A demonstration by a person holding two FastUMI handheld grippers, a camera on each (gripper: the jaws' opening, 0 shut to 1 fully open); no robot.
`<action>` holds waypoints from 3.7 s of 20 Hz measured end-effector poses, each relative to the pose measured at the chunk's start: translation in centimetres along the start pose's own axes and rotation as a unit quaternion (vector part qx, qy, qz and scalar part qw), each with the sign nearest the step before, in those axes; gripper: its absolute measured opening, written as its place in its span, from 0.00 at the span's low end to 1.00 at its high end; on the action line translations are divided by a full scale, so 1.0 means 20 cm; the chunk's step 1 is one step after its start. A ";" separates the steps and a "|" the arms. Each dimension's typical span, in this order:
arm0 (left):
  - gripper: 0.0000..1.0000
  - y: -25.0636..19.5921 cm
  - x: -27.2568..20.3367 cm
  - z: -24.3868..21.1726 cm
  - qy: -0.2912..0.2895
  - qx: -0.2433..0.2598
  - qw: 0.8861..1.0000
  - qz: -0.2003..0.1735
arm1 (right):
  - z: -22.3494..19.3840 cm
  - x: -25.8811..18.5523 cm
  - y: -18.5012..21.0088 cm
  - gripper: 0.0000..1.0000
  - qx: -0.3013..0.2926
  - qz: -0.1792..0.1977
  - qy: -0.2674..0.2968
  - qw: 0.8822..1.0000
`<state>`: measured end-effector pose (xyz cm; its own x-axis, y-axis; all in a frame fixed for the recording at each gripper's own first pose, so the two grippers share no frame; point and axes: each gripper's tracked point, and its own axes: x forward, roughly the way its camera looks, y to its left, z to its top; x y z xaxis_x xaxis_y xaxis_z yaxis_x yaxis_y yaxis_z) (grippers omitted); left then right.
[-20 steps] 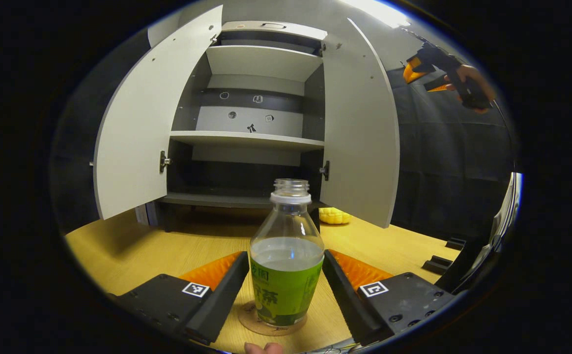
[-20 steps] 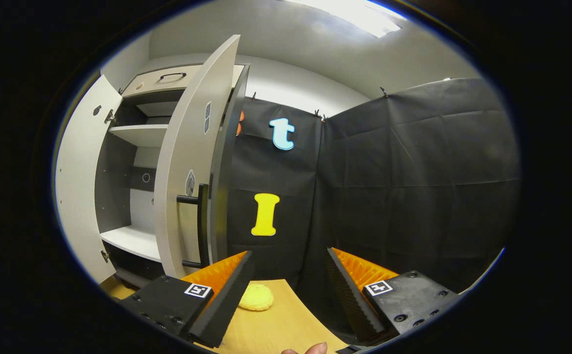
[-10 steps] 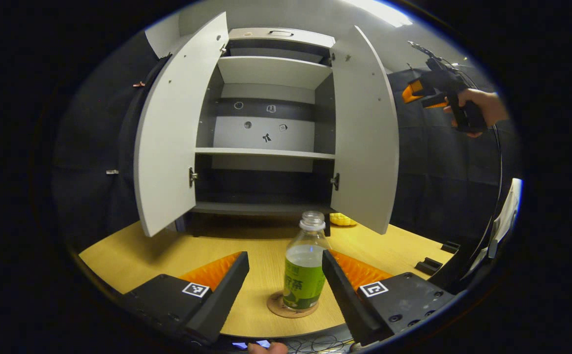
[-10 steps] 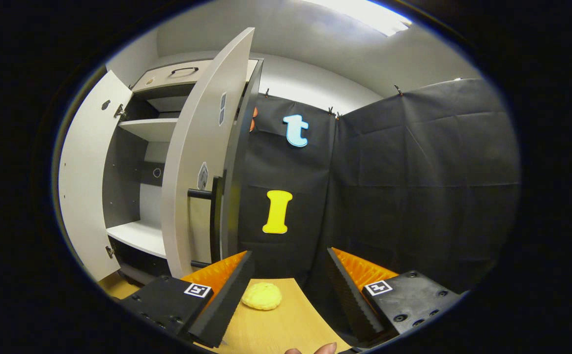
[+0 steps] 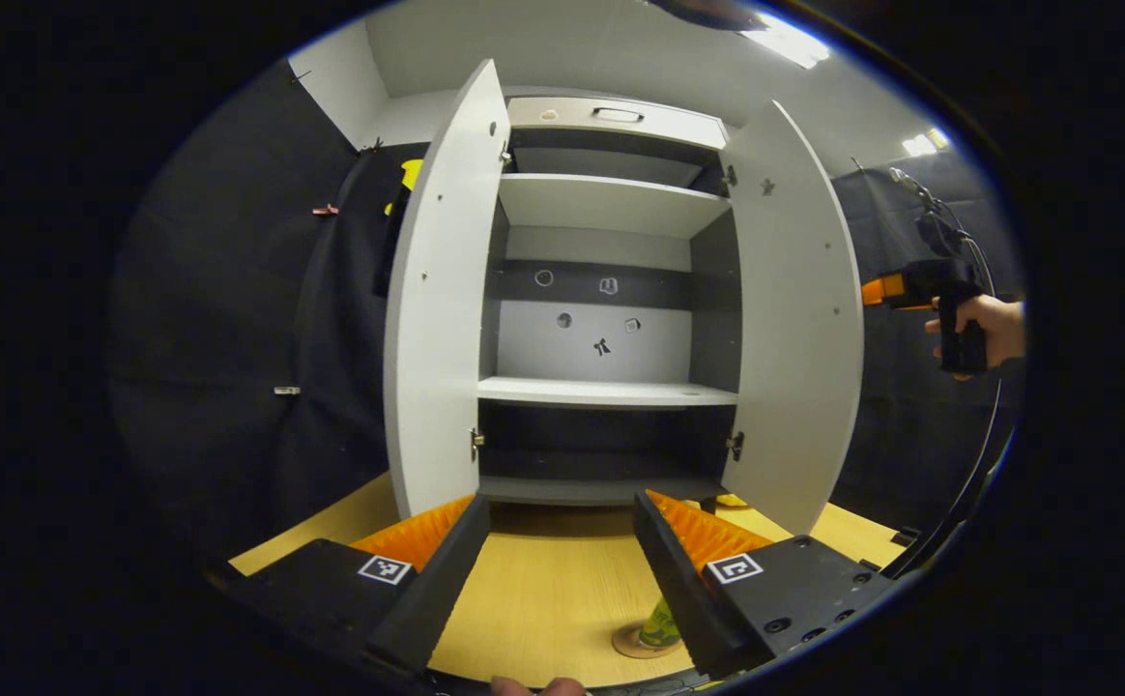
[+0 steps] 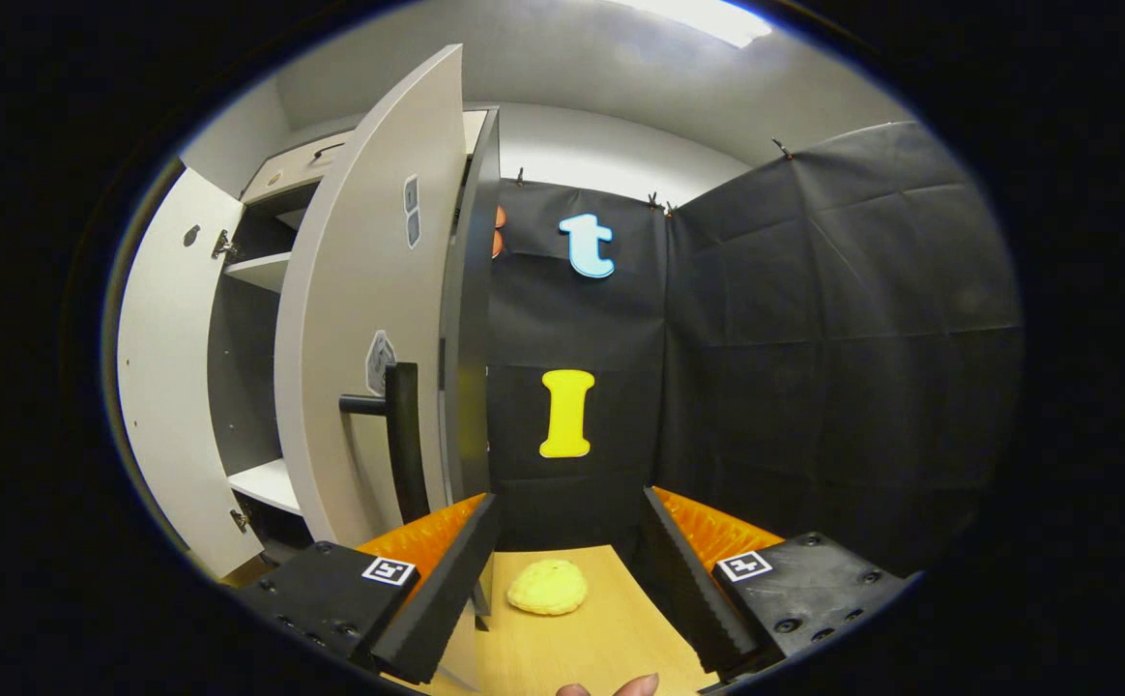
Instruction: Grasp the bottle in the cabinet with the left hand and place it on the coaster, then close the right door with the right hand and the left door with the left hand.
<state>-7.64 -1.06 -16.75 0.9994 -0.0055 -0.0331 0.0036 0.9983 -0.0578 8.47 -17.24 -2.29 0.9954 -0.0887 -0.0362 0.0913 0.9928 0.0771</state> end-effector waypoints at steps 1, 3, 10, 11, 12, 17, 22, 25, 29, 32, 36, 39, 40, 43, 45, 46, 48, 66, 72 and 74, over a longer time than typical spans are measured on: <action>0.95 0.06 -0.01 0.03 -0.003 0.002 1.000 0.013 | 0.00 0.00 0.01 1.00 0.004 0.008 0.002 1.000; 0.95 0.15 -0.02 0.09 -0.004 -0.002 1.000 0.029 | -0.02 -0.01 0.06 0.97 0.018 0.025 0.018 0.999; 0.95 0.47 0.00 0.19 -0.005 -0.023 0.996 0.086 | -0.06 -0.02 0.14 0.95 0.060 0.052 0.034 0.996; 0.95 0.51 0.01 0.20 -0.005 -0.021 0.996 0.090 | -0.07 -0.02 0.16 0.95 0.064 0.057 0.035 0.996; 0.95 0.53 0.01 0.21 -0.005 -0.020 0.996 0.091 | -0.07 -0.03 0.19 0.95 0.068 0.064 0.036 0.995; 0.95 0.57 0.03 0.22 -0.005 -0.008 0.996 0.087 | -0.08 -0.06 0.48 0.97 0.065 0.103 0.036 0.992; 0.95 0.58 0.06 0.20 0.007 -0.005 0.997 0.077 | -0.09 -0.03 0.66 0.97 0.073 0.121 0.031 0.989; 0.95 0.61 0.07 0.16 0.017 -0.005 0.997 0.077 | -0.14 0.03 0.79 0.97 0.062 0.127 0.038 0.989; 0.95 0.66 0.09 0.14 0.029 -0.009 0.996 0.080 | -0.20 0.13 0.97 0.98 0.050 0.129 0.046 0.989; 0.95 0.71 0.10 0.13 0.032 -0.016 0.996 0.086 | -0.25 0.24 1.03 0.97 0.026 0.110 0.050 0.992; 0.95 0.79 0.11 0.13 0.033 -0.019 0.994 0.099 | -0.25 0.37 1.02 0.97 0.064 0.089 0.058 0.992; 0.95 0.86 0.12 0.16 0.030 -0.020 0.993 0.109 | -0.26 0.41 1.06 0.98 0.067 0.093 0.056 0.992; 0.95 0.88 0.13 0.17 0.029 -0.021 0.993 0.110 | -0.25 0.41 1.07 0.98 0.063 0.093 0.054 0.992; 0.95 0.95 0.17 0.23 0.021 -0.019 0.994 0.110 | -0.23 0.39 1.08 0.98 0.053 0.091 0.050 0.993; 0.95 0.99 0.22 0.28 0.019 -0.015 0.994 0.107 | -0.22 0.34 1.08 0.98 0.049 0.091 0.046 0.994; 0.95 1.02 0.23 0.31 0.015 -0.014 0.994 0.106 | -0.21 0.31 1.07 0.98 0.046 0.092 0.044 0.994; 0.95 1.06 0.26 0.37 0.008 -0.019 0.995 0.102 | -0.18 0.22 1.05 0.98 0.038 0.092 0.038 0.994; 0.91 0.98 0.48 0.76 -0.023 -0.030 0.997 0.061 | -0.04 -0.17 0.79 0.95 -0.015 0.089 0.018 0.996; 0.94 0.73 0.42 0.73 -0.017 -0.052 0.998 0.034 | -0.08 -0.20 0.71 0.96 -0.018 0.091 0.030 0.995; 0.90 0.61 0.44 0.73 -0.014 -0.054 0.998 0.017 | -0.10 -0.19 0.70 0.95 -0.015 0.095 0.037 0.995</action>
<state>1.71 11.98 -3.27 0.9995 0.0312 -0.0098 -0.0324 0.9859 -0.1641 5.89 -2.76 -2.96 0.9898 0.1048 -0.0965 -0.0993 0.9933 0.0599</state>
